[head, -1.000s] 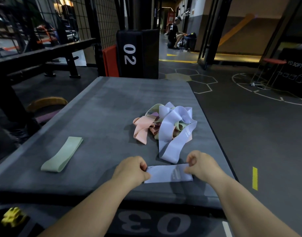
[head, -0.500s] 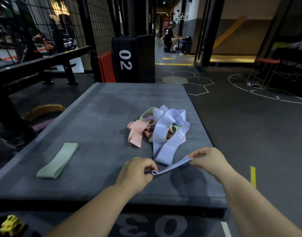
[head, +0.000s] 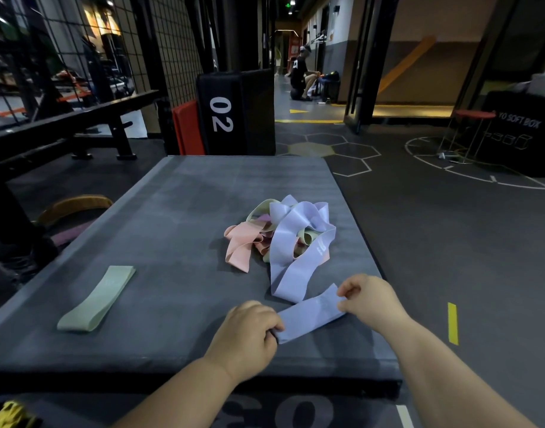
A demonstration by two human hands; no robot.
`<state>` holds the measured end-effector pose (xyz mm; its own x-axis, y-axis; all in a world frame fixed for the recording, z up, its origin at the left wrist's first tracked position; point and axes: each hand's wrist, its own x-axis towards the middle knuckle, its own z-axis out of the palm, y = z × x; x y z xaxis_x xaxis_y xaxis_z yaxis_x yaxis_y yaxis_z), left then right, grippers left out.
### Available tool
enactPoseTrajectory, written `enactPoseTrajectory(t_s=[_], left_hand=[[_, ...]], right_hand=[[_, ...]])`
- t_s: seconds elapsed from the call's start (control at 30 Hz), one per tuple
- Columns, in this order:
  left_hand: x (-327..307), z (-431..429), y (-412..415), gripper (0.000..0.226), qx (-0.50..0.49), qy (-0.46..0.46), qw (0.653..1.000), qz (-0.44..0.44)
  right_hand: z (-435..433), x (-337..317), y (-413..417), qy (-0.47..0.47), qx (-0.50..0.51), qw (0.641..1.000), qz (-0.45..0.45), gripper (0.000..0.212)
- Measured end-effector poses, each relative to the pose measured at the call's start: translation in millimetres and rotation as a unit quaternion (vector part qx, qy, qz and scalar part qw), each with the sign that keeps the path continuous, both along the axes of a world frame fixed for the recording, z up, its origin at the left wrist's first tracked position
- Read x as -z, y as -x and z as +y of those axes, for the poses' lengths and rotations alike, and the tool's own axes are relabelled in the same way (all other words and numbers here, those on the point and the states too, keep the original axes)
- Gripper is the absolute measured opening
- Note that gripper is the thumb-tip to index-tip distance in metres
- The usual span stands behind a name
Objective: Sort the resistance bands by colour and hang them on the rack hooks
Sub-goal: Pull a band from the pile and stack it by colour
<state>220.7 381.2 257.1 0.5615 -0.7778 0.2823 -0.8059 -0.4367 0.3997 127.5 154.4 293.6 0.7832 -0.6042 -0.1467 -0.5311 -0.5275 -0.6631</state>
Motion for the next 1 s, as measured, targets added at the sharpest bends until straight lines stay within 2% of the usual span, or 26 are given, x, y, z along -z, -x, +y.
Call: enactPoseTrajectory(t_s=[0.17, 0.27, 0.33, 0.43, 0.5, 0.6, 0.7, 0.83, 1.0], left_hand=[[-1, -5, 2, 0.032, -0.010, 0.010, 1.000, 0.018], [-2, -9, 5, 0.019, -0.019, -0.007, 1.000, 0.017], [0, -10, 6, 0.015, -0.024, -0.015, 0.999, 0.027], [3, -8, 7, 0.042, -0.025, -0.071, 0.997, 0.035], [5, -8, 6, 0.052, -0.021, -0.124, 0.992, 0.011], [4, -7, 8, 0.053, -0.023, -0.165, 0.986, 0.003], [5, -6, 9, 0.077, -0.019, -0.172, 0.985, -0.007], [7, -7, 6, 0.051, -0.029, -0.179, 0.983, -0.001], [8, -6, 8, 0.050, -0.034, -0.182, 0.983, 0.011]], right_hand=[[2, 9, -1, 0.055, -0.036, 0.997, 0.037, 0.037], [1, 11, -1, 0.065, -0.063, 0.994, 0.061, 0.055], [2, 11, -1, 0.098, -0.095, 0.987, 0.087, 0.060], [3, 13, -1, 0.157, -0.136, 0.971, 0.116, 0.062], [4, 14, 0, 0.195, -0.162, 0.956, 0.148, 0.062], [7, 21, 2, 0.232, -0.182, 0.938, 0.181, 0.062], [10, 24, 5, 0.236, -0.188, 0.934, 0.191, 0.063], [8, 27, 7, 0.232, -0.192, 0.933, 0.195, 0.062], [8, 30, 8, 0.221, -0.186, 0.935, 0.204, 0.061]])
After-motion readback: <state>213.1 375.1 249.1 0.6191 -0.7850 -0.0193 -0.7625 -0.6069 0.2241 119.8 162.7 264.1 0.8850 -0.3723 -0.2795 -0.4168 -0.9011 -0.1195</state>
